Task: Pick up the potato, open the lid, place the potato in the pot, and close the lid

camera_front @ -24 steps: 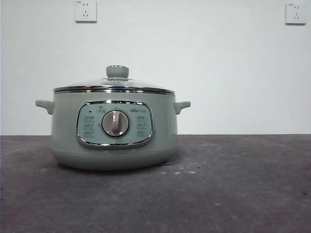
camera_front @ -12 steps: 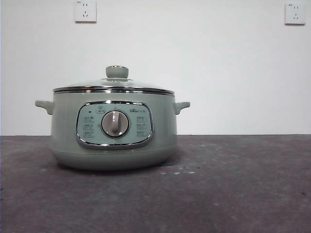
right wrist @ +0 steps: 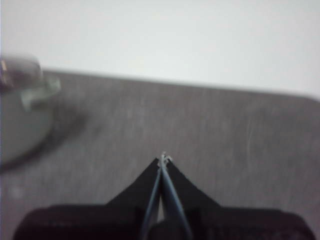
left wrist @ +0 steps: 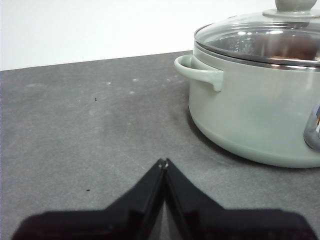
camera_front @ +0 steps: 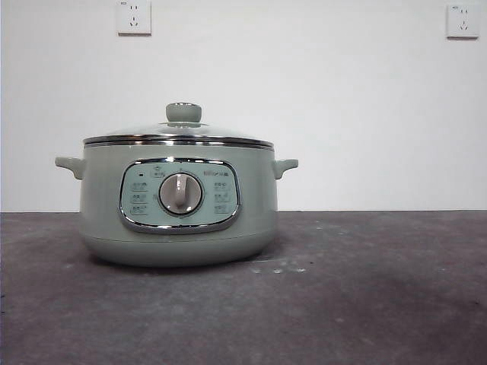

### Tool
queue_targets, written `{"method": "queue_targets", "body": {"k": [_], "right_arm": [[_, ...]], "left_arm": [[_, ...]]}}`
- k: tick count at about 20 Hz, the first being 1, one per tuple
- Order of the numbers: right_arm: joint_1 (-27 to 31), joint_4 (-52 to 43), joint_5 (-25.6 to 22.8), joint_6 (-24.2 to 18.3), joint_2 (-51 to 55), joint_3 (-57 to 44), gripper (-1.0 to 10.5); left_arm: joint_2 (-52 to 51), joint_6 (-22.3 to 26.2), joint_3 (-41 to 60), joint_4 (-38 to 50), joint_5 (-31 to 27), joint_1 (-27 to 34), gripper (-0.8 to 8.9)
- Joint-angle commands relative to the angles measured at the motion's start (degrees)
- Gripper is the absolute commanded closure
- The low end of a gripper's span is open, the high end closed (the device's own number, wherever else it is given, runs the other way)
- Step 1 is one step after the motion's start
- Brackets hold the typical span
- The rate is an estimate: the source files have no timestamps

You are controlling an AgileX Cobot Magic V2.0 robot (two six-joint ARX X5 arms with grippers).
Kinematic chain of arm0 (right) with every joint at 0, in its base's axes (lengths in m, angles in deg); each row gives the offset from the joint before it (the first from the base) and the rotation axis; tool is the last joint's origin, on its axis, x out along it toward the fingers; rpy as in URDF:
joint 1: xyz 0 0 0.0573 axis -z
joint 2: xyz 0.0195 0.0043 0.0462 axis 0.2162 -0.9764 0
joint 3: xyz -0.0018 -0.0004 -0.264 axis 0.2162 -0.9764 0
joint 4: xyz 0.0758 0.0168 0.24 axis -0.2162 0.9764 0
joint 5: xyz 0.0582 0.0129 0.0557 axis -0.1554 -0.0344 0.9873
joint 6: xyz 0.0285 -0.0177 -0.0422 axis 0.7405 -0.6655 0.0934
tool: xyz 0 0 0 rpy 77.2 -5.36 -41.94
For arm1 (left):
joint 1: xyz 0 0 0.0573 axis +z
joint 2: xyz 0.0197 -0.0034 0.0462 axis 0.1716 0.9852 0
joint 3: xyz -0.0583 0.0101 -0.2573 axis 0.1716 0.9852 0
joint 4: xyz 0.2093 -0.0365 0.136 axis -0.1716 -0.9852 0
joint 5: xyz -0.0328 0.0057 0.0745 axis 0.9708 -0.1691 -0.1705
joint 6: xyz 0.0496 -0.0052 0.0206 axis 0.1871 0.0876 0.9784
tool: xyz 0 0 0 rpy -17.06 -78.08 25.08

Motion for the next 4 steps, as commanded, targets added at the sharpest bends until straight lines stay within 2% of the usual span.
{"method": "queue_targets", "body": {"k": [1, 4], "right_arm": [[0.04, -0.76, 0.09, 1.64, 2.32, -4.07, 9.5], [0.04, -0.94, 0.17, 2.4, 2.25, -6.47, 9.5]], "left_arm": [[-0.07, -0.35, 0.61, 0.46, 0.15, 0.17, 8.17], [-0.07, -0.35, 0.61, 0.46, 0.15, 0.17, 8.17]]}}
